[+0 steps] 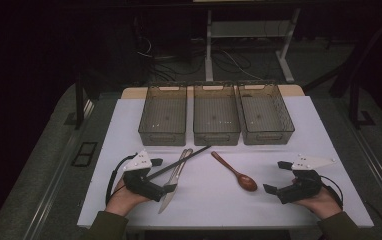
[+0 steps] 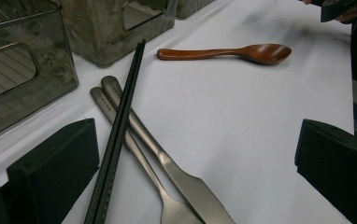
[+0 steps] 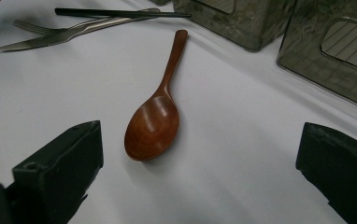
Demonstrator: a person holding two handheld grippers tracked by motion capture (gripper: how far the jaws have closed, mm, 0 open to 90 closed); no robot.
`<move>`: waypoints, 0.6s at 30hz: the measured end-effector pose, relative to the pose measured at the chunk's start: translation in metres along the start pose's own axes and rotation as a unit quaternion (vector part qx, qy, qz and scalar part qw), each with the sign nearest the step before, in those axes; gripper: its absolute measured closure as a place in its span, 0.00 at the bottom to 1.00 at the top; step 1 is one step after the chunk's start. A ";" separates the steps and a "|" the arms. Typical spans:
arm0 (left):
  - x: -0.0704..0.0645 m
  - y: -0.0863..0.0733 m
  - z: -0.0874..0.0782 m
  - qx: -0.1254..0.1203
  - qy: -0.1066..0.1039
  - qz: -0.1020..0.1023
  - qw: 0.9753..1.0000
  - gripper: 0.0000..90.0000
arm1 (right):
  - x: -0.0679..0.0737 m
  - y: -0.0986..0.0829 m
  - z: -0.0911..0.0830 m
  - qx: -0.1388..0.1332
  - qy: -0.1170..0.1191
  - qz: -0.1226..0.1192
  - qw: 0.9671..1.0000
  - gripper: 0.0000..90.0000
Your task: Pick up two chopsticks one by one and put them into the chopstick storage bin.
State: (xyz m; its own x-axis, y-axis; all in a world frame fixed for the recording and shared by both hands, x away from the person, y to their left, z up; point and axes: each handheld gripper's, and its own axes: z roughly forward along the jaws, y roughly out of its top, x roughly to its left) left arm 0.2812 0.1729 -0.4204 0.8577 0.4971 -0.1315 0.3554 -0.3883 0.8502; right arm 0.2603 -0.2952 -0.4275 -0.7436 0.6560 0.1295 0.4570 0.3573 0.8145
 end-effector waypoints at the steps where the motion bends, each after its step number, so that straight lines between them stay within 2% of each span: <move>1: 0.000 0.000 0.000 0.000 -0.001 0.000 1.000 0.00 | 0.000 0.000 0.000 -0.003 0.001 0.001 1.000 0.00; 12: 0.001 0.006 -0.001 0.002 0.001 0.006 1.000 0.00 | -0.001 -0.001 -0.002 -0.009 0.004 0.003 1.000 0.00; 18: 0.009 0.012 -0.003 -0.005 0.004 0.007 1.000 0.00 | -0.001 -0.001 -0.001 -0.008 0.000 0.004 1.000 0.00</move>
State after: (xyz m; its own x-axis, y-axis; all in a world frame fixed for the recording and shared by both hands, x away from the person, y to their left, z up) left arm 0.2919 0.1755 -0.4100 0.8599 0.4973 -0.1155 0.3391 -0.3872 0.8574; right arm 0.2605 -0.2969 -0.4279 -0.7393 0.6595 0.1358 0.4555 0.3413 0.8222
